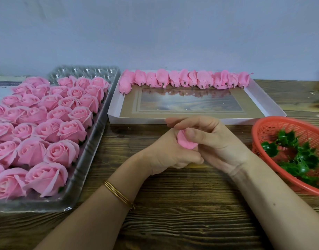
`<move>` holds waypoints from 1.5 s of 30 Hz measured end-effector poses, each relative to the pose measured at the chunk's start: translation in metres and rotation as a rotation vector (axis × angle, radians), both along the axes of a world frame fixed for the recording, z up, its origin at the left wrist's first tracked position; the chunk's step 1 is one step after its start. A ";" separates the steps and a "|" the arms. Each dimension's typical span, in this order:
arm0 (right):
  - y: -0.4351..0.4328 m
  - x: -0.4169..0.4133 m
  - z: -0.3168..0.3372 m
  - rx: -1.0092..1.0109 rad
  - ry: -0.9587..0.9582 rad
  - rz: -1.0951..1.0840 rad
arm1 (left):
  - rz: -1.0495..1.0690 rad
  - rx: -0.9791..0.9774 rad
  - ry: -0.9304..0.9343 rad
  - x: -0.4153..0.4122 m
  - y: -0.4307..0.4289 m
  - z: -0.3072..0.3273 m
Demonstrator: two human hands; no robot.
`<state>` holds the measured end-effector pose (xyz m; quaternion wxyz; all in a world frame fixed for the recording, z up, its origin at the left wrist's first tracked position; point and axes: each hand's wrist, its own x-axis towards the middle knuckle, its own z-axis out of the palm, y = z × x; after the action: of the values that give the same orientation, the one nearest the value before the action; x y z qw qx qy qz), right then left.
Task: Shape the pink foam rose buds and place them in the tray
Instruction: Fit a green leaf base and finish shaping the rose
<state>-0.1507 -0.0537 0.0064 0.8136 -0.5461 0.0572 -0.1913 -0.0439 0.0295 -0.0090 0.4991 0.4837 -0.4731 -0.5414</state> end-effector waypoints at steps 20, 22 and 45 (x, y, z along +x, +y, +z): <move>0.001 0.002 -0.005 -0.096 0.079 0.114 | -0.003 0.075 0.098 0.000 0.003 0.007; 0.000 0.002 -0.006 -0.081 0.085 0.148 | -0.001 0.080 0.092 0.000 0.003 0.007; -0.007 0.001 -0.011 0.078 0.131 0.100 | 0.047 -0.051 0.121 0.002 0.000 0.003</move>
<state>-0.1498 -0.0608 -0.0044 0.8372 -0.5276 0.0902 -0.1120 -0.0418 0.0299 -0.0056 0.5516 0.4483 -0.4440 -0.5455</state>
